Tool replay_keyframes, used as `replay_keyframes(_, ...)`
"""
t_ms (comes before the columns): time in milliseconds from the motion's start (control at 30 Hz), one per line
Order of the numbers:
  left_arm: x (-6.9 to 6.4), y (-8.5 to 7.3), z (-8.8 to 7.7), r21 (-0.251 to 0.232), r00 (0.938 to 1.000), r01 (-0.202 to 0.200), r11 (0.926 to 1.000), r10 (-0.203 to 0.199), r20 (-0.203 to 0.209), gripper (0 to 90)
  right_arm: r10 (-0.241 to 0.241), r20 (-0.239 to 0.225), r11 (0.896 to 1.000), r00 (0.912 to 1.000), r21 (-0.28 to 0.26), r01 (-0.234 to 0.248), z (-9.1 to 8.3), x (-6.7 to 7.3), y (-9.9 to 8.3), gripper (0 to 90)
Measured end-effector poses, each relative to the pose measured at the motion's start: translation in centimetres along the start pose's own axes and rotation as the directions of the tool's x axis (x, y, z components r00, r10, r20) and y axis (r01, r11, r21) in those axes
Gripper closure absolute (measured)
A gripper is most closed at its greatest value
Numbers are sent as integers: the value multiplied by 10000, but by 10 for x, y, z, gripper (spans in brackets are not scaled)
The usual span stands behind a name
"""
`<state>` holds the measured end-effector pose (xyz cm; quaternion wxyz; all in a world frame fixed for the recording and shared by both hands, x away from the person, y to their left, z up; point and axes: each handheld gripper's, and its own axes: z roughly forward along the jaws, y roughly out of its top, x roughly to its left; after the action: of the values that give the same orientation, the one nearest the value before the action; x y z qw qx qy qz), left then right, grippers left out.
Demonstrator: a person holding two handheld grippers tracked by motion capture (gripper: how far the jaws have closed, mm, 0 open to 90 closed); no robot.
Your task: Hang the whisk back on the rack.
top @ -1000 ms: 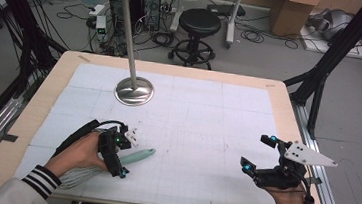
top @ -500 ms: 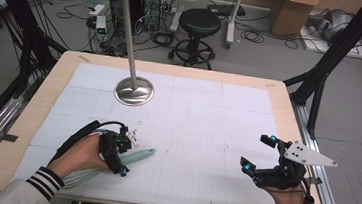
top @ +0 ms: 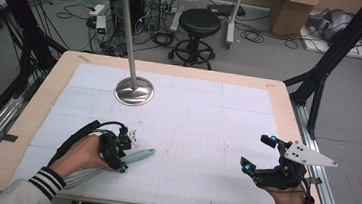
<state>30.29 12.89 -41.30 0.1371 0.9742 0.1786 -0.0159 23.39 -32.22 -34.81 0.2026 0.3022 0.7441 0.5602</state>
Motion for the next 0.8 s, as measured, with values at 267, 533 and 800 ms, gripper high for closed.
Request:
replay_keyframes(267, -2, 2, -1, 204, 9998, -61, 9998, 65, -205, 691, -19, -8, 10000, 10000, -9, 19, 1, 0, 0, 3)
replay_keyframes(533, -5, 2, -3, -88, 9975, -429, 9990, 423, -571, 694, 7, -3, 10000, 10000, -23, -7, 0, 0, 0, 4)
replay_keyframes(800, -5, -1, -16, -821, 9951, -573, 9950, 503, -851, 695, 24, 14, 10000, 10000, -29, -23, 0, 0, 0, 4)
